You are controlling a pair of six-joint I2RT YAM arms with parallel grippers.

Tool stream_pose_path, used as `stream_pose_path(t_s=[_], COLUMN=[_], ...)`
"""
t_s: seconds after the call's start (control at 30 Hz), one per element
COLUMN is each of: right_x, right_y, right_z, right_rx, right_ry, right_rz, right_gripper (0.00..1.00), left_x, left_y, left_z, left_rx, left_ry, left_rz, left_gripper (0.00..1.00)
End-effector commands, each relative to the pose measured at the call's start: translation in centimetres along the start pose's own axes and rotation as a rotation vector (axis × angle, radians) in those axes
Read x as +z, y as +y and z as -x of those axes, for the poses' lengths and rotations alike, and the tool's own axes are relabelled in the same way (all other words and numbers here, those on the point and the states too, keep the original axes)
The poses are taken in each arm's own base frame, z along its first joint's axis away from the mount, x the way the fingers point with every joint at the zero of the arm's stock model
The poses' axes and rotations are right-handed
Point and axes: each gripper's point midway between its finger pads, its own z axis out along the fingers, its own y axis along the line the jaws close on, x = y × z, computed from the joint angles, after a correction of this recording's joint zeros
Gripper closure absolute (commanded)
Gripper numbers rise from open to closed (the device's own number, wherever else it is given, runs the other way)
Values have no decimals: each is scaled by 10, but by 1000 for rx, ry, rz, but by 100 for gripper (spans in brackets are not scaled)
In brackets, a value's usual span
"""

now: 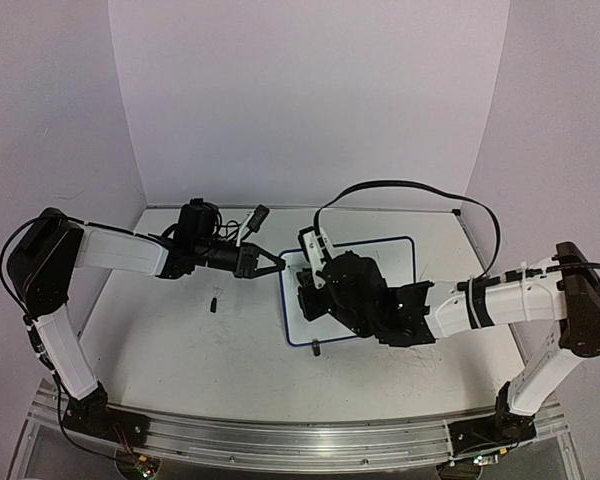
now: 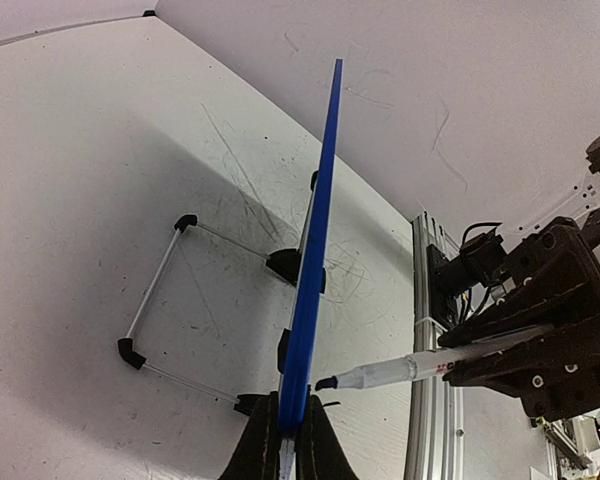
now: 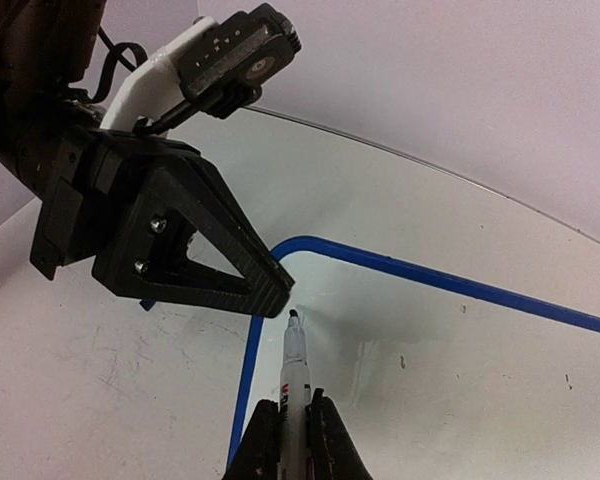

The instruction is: Write a sentence on the whiteboard

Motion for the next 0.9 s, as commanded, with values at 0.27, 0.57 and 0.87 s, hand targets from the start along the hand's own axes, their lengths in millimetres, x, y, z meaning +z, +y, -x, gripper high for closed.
stream_pose_path(t_s=[0.27, 0.57, 0.87], right_x=[5, 8, 9], right_y=[1, -3, -7], right_z=[13, 9, -10], right_rx=[-2, -9, -17], right_ry=[-29, -22, 35], right_rz=[-28, -58, -76], right_gripper=[100, 100, 100], left_x=[-6, -6, -6], left_y=[-13, -14, -14], left_z=[8, 8, 9], left_rx=[26, 27, 28], left_ry=[-11, -11, -13], left_rz=[-12, -14, -13], left_gripper=[100, 100, 100])
